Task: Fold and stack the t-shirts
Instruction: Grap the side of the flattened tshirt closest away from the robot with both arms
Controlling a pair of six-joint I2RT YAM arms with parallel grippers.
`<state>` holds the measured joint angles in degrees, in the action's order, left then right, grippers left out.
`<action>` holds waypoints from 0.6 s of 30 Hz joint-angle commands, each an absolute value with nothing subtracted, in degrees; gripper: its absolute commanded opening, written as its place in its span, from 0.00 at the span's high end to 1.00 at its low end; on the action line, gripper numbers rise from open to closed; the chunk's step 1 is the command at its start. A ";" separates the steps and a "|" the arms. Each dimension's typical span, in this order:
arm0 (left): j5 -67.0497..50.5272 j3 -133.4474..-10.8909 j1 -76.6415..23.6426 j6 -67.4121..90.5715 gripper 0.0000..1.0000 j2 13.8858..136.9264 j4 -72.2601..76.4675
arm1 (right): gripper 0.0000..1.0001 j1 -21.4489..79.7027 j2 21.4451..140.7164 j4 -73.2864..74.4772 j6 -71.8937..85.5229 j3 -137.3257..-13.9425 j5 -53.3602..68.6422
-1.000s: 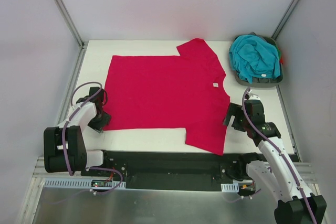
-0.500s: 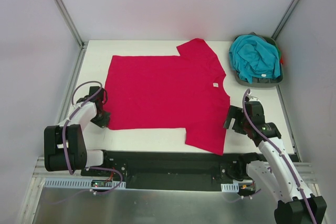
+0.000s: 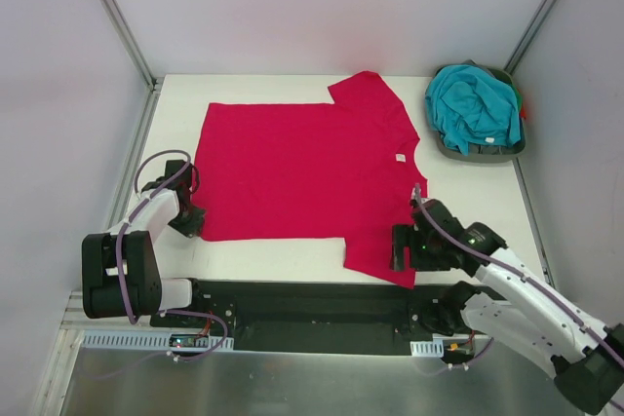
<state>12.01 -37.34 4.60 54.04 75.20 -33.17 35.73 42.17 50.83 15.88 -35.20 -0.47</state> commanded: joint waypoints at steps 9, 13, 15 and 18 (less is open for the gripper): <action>10.64 -37.27 4.83 52.03 1.00 75.41 -33.13 | 0.38 43.42 48.94 49.67 29.09 -30.76 -6.41; 11.07 -36.92 4.83 51.33 1.00 74.45 -33.13 | 0.40 43.50 54.13 45.97 27.78 -30.67 -6.32; 11.08 -36.74 4.75 51.15 1.00 74.01 -33.13 | 0.42 43.33 57.11 45.27 27.51 -31.20 -7.37; 10.99 -36.74 4.92 50.72 1.00 73.57 -33.22 | 0.44 43.33 60.28 42.99 26.99 -31.20 -6.51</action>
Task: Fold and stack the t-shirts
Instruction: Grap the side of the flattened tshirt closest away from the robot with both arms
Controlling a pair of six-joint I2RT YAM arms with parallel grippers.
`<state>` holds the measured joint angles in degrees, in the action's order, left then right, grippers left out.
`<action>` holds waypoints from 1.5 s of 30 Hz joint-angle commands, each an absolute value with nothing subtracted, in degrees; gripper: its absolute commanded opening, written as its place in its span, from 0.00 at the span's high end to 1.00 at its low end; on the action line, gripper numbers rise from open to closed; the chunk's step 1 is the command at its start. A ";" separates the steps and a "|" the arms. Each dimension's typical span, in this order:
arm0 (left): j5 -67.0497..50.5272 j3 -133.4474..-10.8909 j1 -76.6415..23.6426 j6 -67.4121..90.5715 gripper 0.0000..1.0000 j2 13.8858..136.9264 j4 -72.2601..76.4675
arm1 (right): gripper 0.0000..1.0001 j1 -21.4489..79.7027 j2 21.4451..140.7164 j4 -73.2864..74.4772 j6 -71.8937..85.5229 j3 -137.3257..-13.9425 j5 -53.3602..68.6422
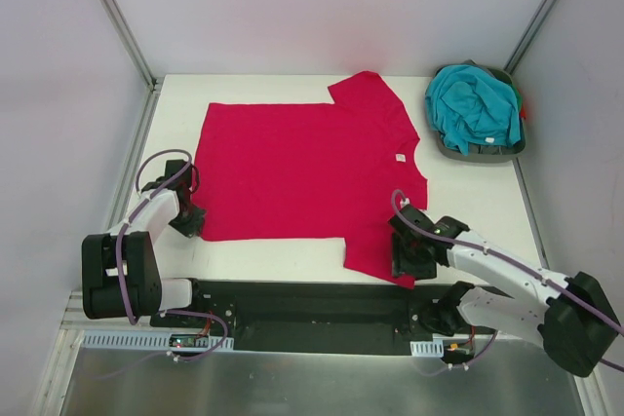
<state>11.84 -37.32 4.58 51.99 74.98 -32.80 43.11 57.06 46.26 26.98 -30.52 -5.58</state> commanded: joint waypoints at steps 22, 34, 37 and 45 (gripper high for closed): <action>14.15 -39.99 4.92 49.40 1.00 74.88 -33.40 | 0.57 41.92 66.53 43.60 30.76 -33.49 -5.89; 16.69 -42.10 5.01 52.10 1.00 71.20 -38.83 | 0.99 42.01 58.03 44.11 28.39 -33.31 -2.47; 18.54 -41.49 5.01 57.02 1.00 66.11 -43.32 | 0.99 42.10 51.44 50.60 28.13 -34.62 -2.02; 22.94 -38.24 5.01 64.77 1.00 48.45 -52.90 | 0.99 44.47 37.02 62.21 31.11 -36.47 6.59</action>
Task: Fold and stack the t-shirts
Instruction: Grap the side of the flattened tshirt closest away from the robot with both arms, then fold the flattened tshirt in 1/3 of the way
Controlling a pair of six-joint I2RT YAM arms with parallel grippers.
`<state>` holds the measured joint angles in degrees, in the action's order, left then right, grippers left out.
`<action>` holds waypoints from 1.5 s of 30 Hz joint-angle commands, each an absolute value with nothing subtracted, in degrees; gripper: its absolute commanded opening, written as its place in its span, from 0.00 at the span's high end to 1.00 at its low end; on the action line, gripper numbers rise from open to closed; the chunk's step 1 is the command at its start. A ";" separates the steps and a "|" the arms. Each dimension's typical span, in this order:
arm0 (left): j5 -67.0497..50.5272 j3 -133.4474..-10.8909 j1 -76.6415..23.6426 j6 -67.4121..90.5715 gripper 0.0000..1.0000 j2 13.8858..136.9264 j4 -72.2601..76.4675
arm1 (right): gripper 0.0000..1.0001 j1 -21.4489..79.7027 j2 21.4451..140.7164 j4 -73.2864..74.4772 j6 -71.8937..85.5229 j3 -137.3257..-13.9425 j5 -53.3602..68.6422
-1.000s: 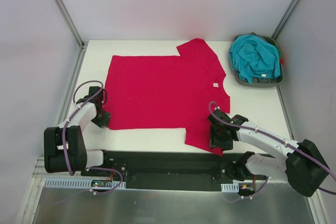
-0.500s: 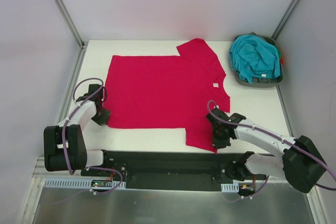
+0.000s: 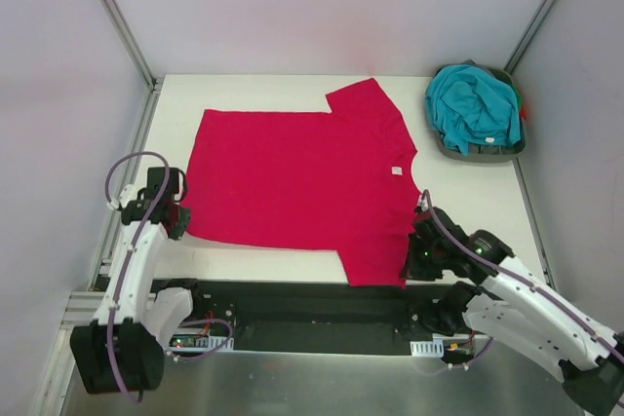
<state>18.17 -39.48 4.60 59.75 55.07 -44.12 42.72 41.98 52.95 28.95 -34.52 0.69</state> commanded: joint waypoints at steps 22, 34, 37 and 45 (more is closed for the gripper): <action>19.86 -44.55 5.01 64.16 1.00 55.97 -51.95 | 0.99 42.03 47.97 58.01 23.92 -52.64 -8.08; 20.92 -54.92 5.01 65.39 1.00 72.32 -47.90 | 0.99 26.46 61.95 48.09 12.66 -59.85 -1.76; 21.44 -57.12 5.01 65.65 1.00 75.49 -47.11 | 0.99 24.44 64.42 44.48 10.55 -60.55 -0.62; 20.57 -62.66 5.01 63.02 1.00 83.84 -45.97 | 0.99 20.04 72.15 39.29 8.97 -63.54 5.53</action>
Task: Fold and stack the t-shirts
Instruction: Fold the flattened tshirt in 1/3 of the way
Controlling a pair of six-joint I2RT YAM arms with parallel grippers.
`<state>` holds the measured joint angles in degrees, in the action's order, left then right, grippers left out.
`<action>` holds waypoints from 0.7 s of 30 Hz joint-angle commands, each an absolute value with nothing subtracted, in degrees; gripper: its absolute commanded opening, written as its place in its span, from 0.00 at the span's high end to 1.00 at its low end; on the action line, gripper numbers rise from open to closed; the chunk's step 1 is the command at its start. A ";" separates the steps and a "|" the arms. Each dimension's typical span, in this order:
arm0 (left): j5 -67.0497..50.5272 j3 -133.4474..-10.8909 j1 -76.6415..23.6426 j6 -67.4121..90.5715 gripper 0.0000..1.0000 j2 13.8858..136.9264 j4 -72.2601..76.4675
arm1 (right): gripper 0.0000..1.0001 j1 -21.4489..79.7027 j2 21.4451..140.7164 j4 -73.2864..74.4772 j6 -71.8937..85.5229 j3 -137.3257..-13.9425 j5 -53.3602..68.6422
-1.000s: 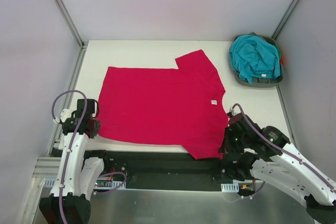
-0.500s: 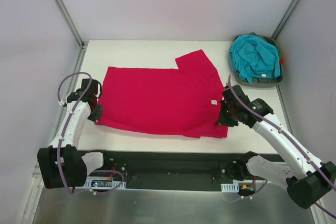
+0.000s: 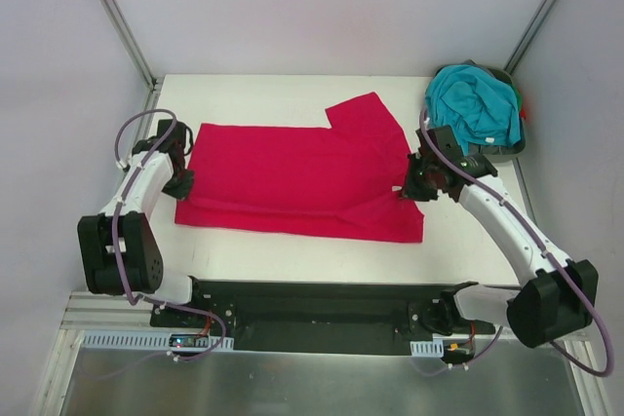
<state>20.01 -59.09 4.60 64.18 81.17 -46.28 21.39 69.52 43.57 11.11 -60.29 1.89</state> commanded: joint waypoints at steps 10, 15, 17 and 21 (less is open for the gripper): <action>22.41 -65.48 4.92 63.81 1.00 89.38 -45.88 | 0.99 16.96 81.38 37.62 8.00 -67.23 3.78; 22.50 -66.35 5.10 64.25 1.00 92.37 -45.88 | 0.99 15.82 85.33 35.69 7.74 -68.90 3.51; 22.50 -67.14 4.92 63.90 1.00 93.77 -45.88 | 0.99 15.47 87.09 35.42 7.65 -69.78 3.78; 23.20 -68.03 5.10 63.90 0.81 95.80 -46.05 | 0.99 14.86 90.60 34.81 7.38 -71.45 4.13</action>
<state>20.53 -65.54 4.60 63.75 94.59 -44.99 15.68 88.07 36.75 8.40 -67.90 4.34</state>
